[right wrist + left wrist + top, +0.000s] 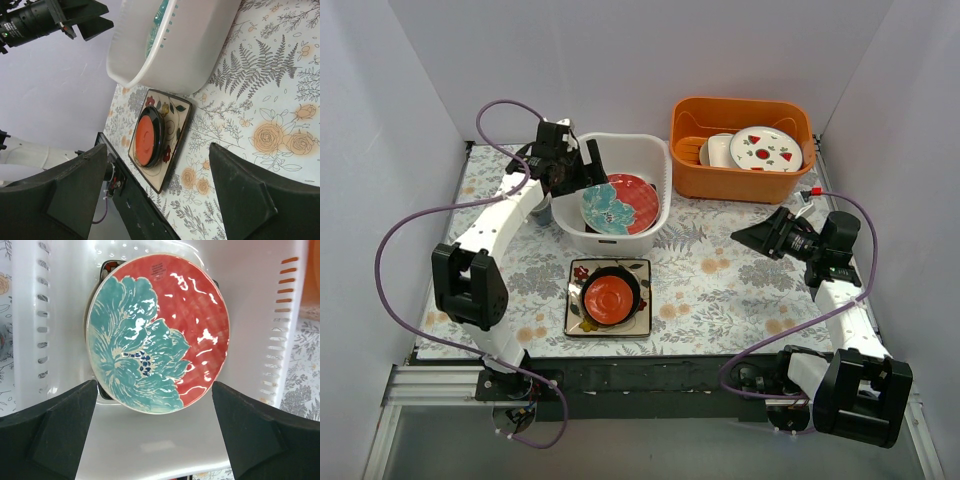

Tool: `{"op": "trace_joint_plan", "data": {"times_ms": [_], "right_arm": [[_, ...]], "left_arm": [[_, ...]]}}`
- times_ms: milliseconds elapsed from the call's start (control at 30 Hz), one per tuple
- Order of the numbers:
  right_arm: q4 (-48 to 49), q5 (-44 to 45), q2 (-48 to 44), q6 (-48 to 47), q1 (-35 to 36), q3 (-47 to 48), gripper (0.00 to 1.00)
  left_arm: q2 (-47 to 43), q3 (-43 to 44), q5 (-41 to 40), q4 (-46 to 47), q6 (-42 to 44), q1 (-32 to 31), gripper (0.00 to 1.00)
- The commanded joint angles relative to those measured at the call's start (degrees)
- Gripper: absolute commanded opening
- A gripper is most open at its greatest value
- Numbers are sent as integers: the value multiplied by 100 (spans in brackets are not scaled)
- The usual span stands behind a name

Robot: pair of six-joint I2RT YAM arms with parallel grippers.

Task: Place the plates into the plastic bin on the countertop
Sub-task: Place the plate in the plastic bin.

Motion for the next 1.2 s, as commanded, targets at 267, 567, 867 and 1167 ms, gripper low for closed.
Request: {"op": "trace_joint_plan", "data": {"times_ms": [267,567,867,1167], "right_arm": [[31,139,-36,-102,383,119,89],[40,517,-106,-84,1183,84,86],[66,913,-395,-75,1878,-179,85],[382,1211,-607,22,2344,-663,82]], "left_arm": [[-857,-96,172,-24,64,-41,98],[-1429,-666,164,-67,-24,-128,98],[-2132,-1273,155,-94,-208,-252,98],[-2739,-1906,190,-137,-437,-418,96]]}}
